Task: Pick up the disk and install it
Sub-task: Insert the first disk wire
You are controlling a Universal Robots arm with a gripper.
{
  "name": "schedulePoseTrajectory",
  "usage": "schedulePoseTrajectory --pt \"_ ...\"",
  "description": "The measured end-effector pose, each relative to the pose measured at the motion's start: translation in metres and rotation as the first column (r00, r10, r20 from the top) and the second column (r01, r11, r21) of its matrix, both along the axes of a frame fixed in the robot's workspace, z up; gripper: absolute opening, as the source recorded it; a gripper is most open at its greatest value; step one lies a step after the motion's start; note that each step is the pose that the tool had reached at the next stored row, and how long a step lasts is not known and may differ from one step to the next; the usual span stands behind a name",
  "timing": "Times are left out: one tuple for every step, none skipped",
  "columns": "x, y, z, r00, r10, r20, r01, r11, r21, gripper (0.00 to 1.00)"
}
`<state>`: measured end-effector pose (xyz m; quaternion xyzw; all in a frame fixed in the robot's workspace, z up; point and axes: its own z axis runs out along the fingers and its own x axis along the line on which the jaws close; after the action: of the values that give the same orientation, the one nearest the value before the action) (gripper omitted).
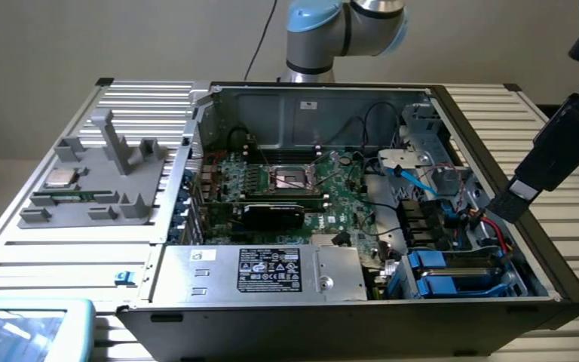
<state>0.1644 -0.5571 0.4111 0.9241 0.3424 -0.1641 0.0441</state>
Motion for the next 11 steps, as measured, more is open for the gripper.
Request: schedulePoseTrajectory --pt "0.0000 0.0000 0.0000 1.0000 0.000 0.0000 0.000 1.0000 0.0000 0.53" --pt "0.0000 0.0000 0.0000 1.0000 0.000 0.0000 0.000 1.0000 0.0000 0.53" --pt "0.0000 0.0000 0.0000 1.0000 0.000 0.0000 0.000 1.0000 0.0000 0.53" --pt "0.0000 0.0000 0.0000 1.0000 0.000 0.0000 0.000 1.0000 0.0000 0.53" --pt "0.0000 0.0000 0.0000 1.0000 0.000 0.0000 0.000 1.0000 0.0000 0.53" --pt "0.0000 0.0000 0.0000 1.0000 0.000 0.0000 0.000 1.0000 0.0000 0.53" --pt "0.0000 0.0000 0.0000 1.0000 0.000 0.0000 0.000 1.0000 0.0000 0.53" --pt "0.0000 0.0000 0.0000 1.0000 0.000 0.0000 0.000 1.0000 0.0000 0.53" --pt "0.0000 0.0000 0.0000 1.0000 0.000 0.0000 0.000 1.0000 0.0000 0.53" --pt "0.0000 0.0000 0.0000 1.0000 0.000 0.0000 0.000 1.0000 0.0000 0.53" --pt "-0.0001 0.0000 0.0000 1.0000 0.000 0.0000 0.000 1.0000 -0.0001 0.53"
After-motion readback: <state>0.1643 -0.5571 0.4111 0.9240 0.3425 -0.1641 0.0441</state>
